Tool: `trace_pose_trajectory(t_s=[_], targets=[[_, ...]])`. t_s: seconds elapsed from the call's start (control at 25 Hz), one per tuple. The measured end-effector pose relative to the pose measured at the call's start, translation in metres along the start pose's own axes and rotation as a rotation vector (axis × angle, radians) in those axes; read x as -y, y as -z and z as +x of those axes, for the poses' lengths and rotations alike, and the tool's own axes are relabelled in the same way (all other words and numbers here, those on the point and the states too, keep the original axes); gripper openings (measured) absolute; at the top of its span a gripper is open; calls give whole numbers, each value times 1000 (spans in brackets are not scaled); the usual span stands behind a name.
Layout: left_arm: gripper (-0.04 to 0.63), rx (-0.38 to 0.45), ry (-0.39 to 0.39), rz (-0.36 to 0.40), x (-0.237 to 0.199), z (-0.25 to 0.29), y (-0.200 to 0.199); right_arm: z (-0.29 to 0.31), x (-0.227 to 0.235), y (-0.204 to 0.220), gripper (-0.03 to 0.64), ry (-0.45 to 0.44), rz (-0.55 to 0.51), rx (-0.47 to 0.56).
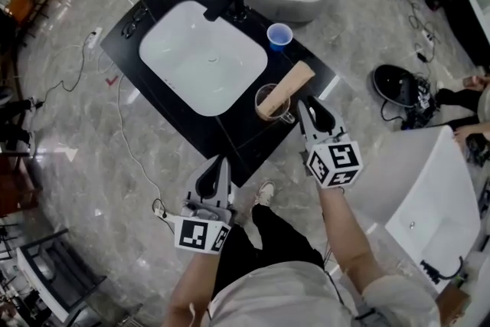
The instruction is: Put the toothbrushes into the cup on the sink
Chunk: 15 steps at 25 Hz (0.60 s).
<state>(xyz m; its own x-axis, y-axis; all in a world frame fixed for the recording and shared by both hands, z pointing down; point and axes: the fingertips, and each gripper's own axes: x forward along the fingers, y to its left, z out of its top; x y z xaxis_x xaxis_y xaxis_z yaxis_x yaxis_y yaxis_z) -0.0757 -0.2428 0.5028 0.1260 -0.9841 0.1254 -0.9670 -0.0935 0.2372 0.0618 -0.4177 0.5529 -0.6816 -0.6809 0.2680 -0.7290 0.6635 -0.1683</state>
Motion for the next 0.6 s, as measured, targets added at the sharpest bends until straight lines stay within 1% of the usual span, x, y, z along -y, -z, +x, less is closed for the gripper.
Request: trace_pose_trajectory(t_s=[0.24, 0.44, 0.6], targets=[[2, 33, 35, 13, 5, -15, -19, -27, -2, -18, 80, 59, 10, 25], [2, 65, 60, 23, 6, -30, -36, -51, -10, -29, 74, 84, 53, 47], [2, 85, 76, 30, 6, -45, -45, -71, -22, -38, 71, 104, 57, 70]])
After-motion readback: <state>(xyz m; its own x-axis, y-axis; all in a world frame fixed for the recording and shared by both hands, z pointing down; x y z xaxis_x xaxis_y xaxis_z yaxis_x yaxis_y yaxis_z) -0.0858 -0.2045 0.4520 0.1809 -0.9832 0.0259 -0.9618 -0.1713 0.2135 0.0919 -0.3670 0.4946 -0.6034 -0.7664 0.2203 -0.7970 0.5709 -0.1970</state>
